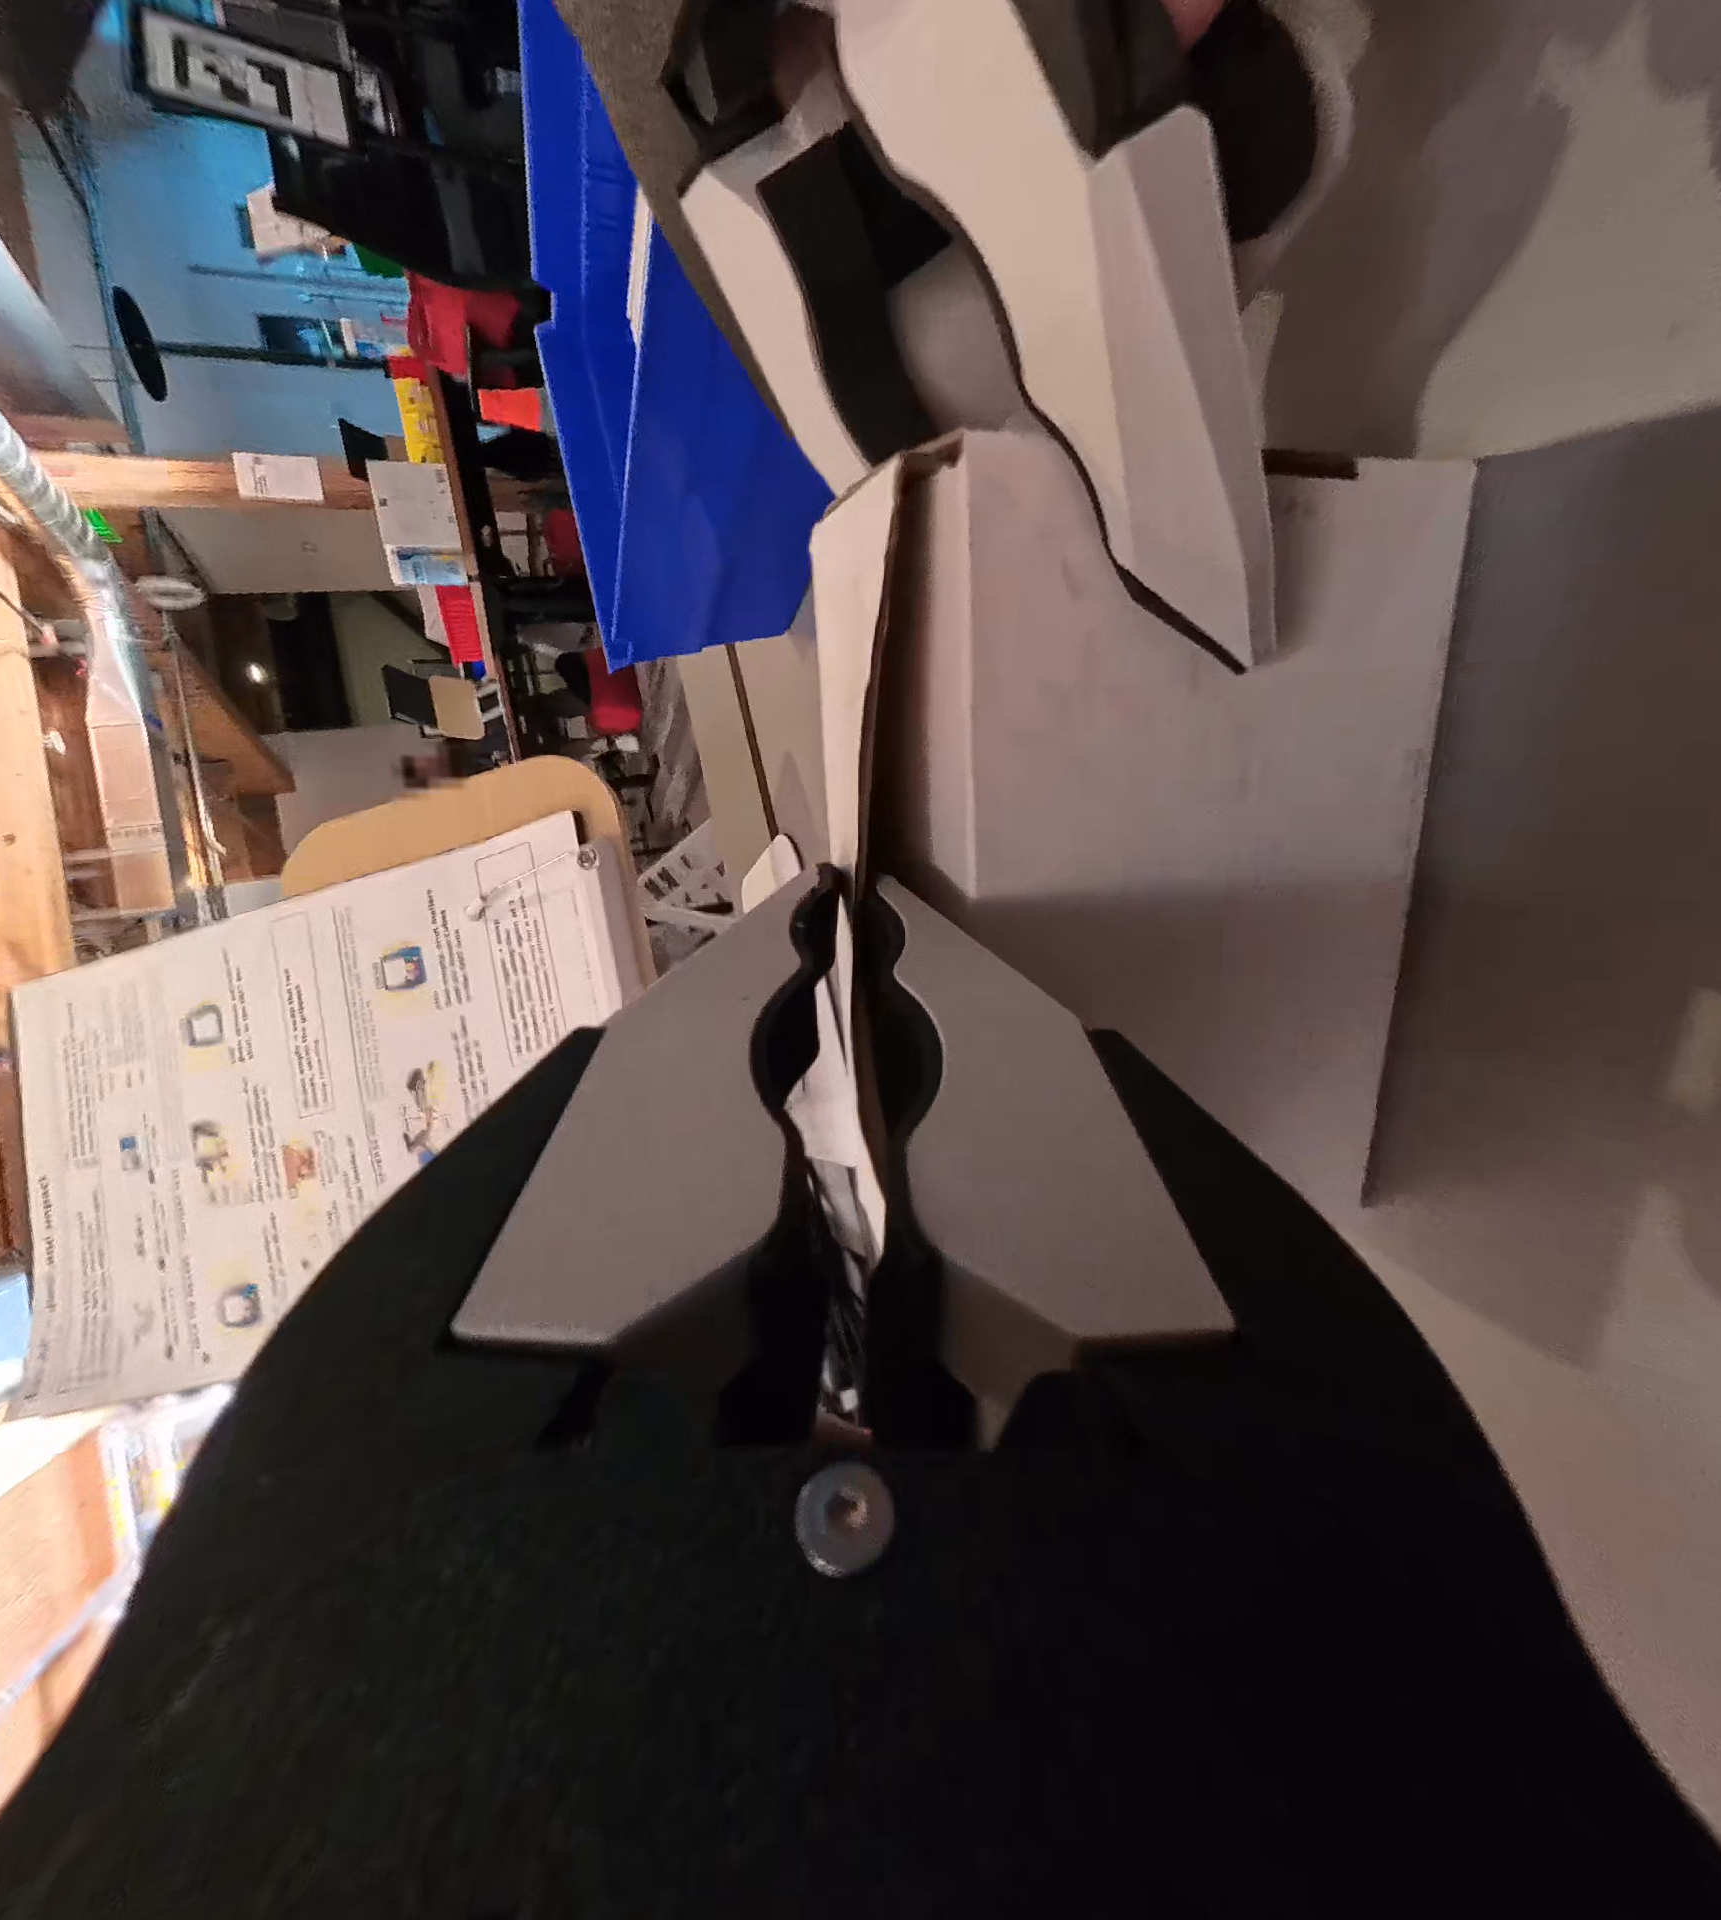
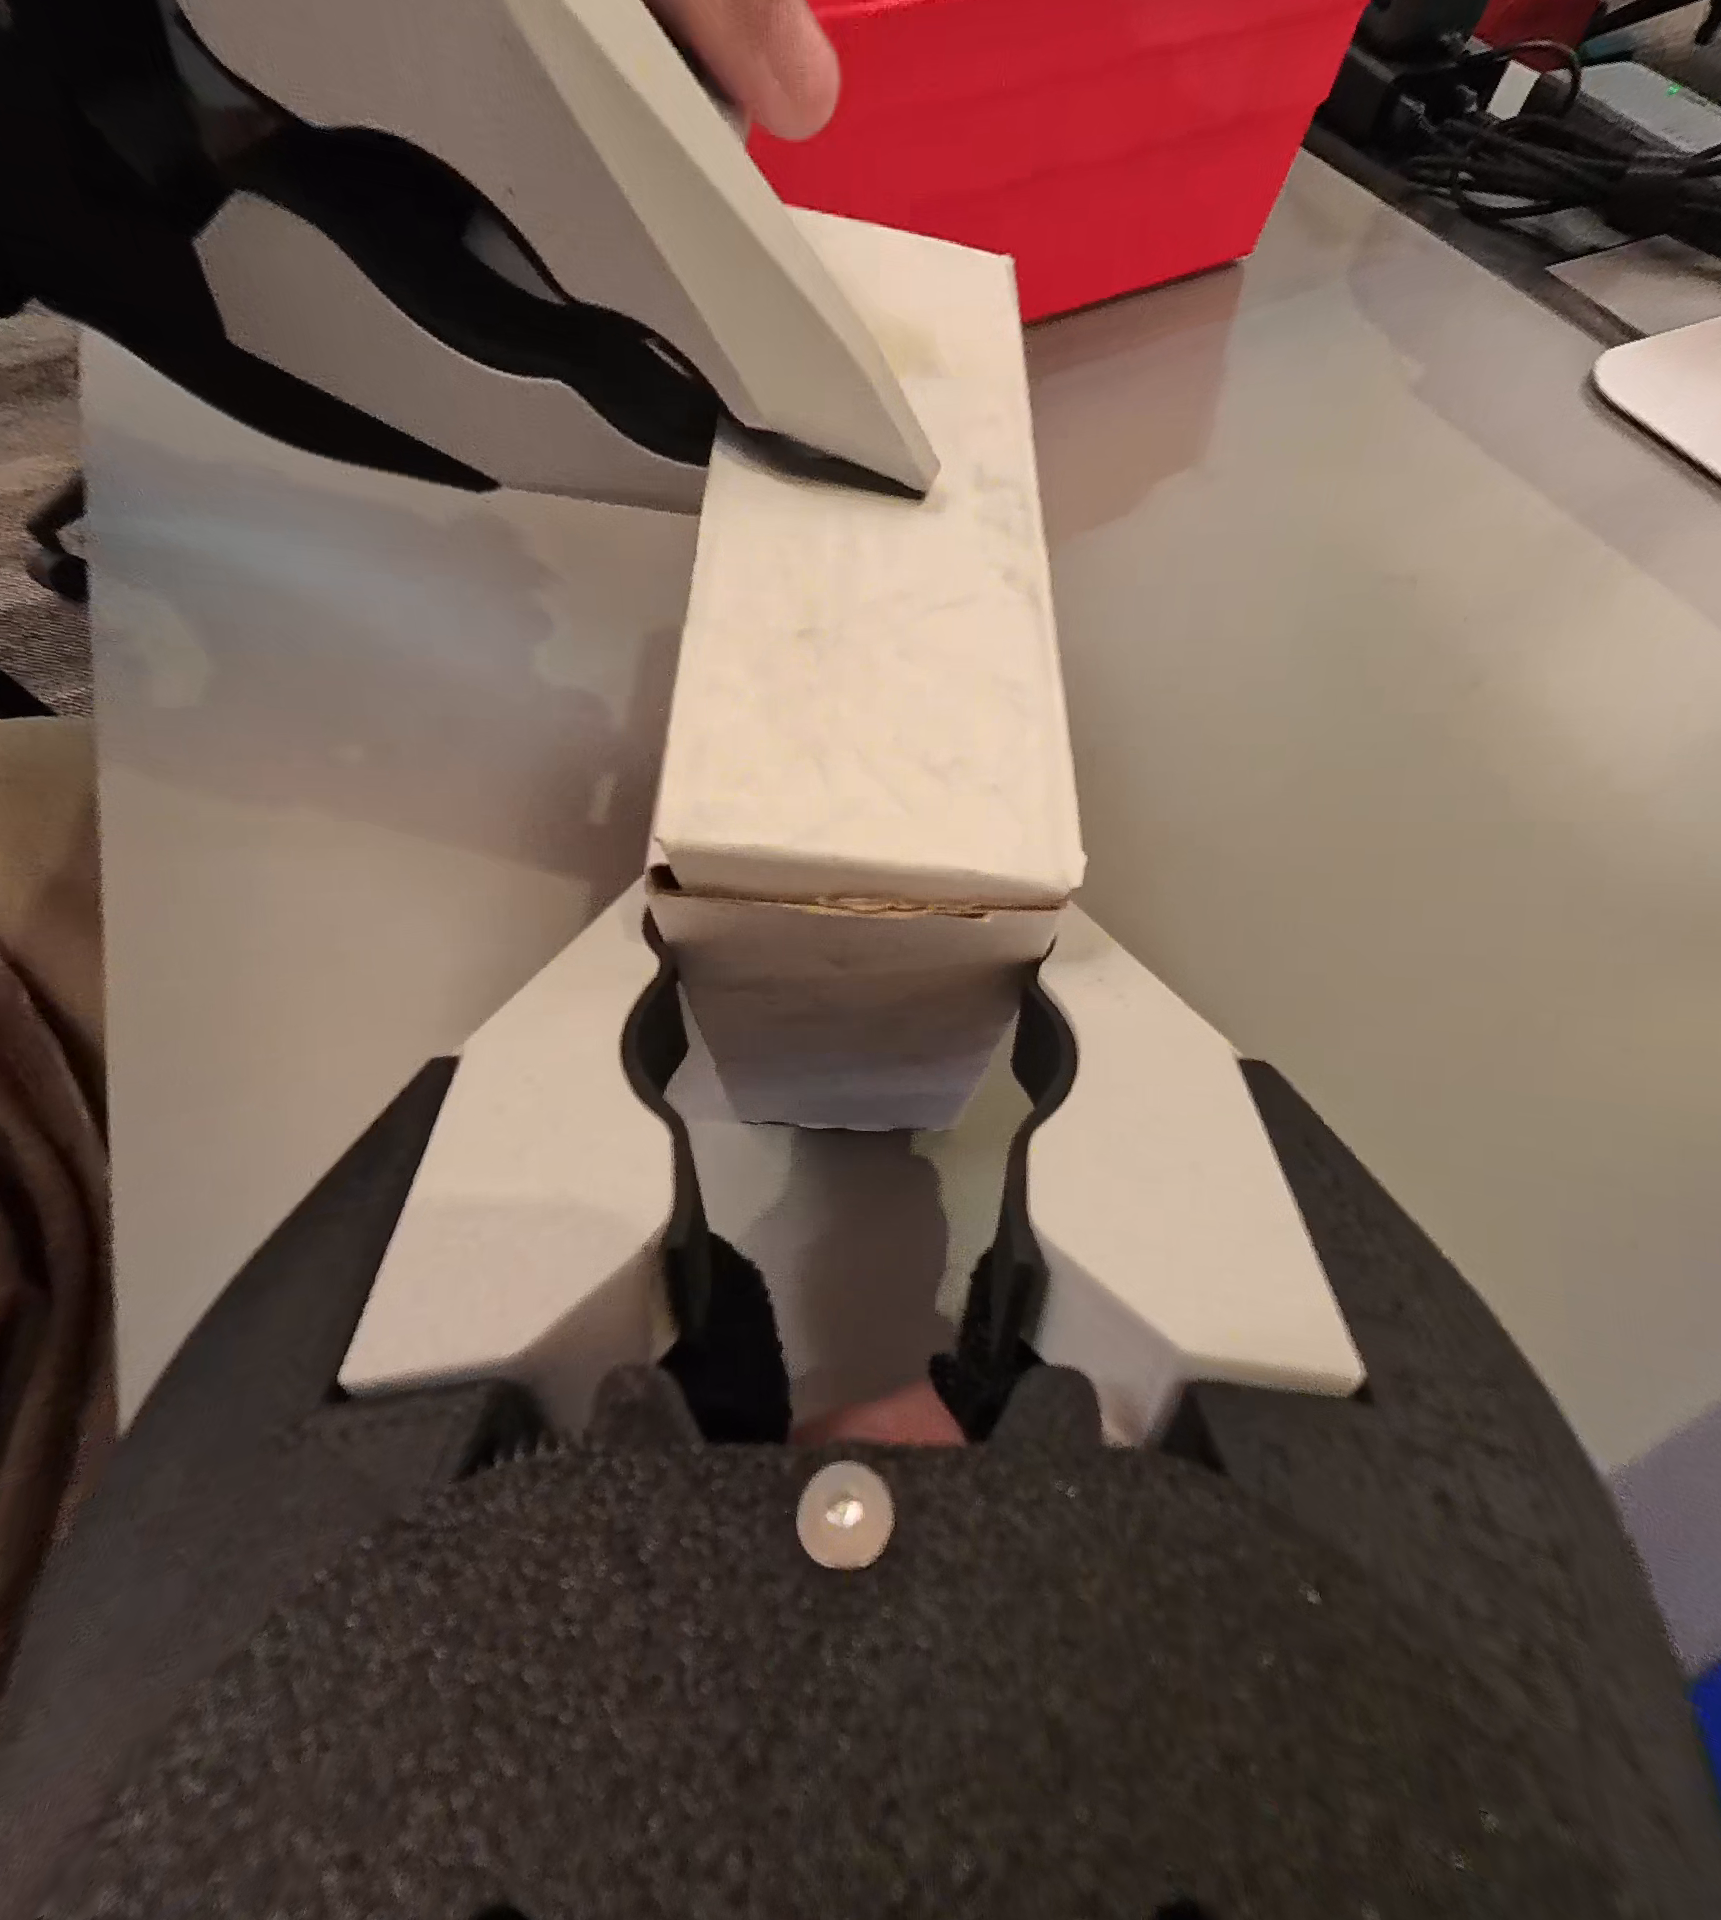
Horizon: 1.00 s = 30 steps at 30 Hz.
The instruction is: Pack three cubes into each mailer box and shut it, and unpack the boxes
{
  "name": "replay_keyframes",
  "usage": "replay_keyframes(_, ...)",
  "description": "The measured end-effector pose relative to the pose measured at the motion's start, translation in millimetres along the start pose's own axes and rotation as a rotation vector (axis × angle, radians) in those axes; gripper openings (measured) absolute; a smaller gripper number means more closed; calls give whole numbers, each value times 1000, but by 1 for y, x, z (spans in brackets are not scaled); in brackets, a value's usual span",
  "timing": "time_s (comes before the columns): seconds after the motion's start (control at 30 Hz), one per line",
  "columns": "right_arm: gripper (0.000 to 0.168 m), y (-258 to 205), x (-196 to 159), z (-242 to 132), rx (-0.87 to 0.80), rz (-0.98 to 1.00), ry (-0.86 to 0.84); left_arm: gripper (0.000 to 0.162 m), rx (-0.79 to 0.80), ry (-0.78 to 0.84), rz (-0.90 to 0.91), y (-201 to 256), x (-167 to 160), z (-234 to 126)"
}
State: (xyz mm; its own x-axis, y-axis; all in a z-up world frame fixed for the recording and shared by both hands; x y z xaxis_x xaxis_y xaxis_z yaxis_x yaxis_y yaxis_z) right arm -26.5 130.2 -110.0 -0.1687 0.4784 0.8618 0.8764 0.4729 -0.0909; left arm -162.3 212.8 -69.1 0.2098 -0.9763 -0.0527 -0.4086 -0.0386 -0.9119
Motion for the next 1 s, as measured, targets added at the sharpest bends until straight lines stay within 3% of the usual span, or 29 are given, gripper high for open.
replay_keyframes(0.23, 62, -4, 3, 1, -123, -201, 14, 0, -268, 82, -471, -39, -15, -8)
replay_keyframes(0.37, 63, -10, 1, 9, -384, -556, -32, 0, -358, 71, -404, -45, -16, -11)
replay_keyframes(0.5, 68, -8, -5, 4, -374, -457, 11, 0, -303, 25, -328, -40, -10, -12)
replay_keyframes(0.6, 99, -10, -8, -5, -281, -266, 3, 0, -274, -18, -312, -36, -10, -11)
replay_keyframes(0.63, 101, -10, -8, -9, -253, -182, 7, 0, -278, -10, -331, -35, -10, -11)
replay_keyframes(0.77, 89, -12, 0, -18, -248, 9, 166, 0, -321, -3, -377, -35, -7, -11)
replay_keyframes(0.9, 64, -19, 5, -13, -331, -164, 178, 0, -369, -18, -380, -37, -4, -9)
replay_keyframes(1.0, 61, -23, 1, -8, -350, -232, 154, 0, -413, -30, -398, -35, -7, -7)
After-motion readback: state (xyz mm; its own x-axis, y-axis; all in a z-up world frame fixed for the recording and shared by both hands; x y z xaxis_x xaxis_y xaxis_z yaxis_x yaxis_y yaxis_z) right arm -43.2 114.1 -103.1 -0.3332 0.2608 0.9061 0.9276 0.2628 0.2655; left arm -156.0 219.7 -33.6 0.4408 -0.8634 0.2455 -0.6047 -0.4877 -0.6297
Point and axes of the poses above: each gripper's, where its closed fingertips meet, z out along the fingers, x out of its top, y = z × x across the jaws, the point moved 10 cm from there along -z, back along the fingers, and after that the axes turned 6 degrees about z, right-handed, at the moved point
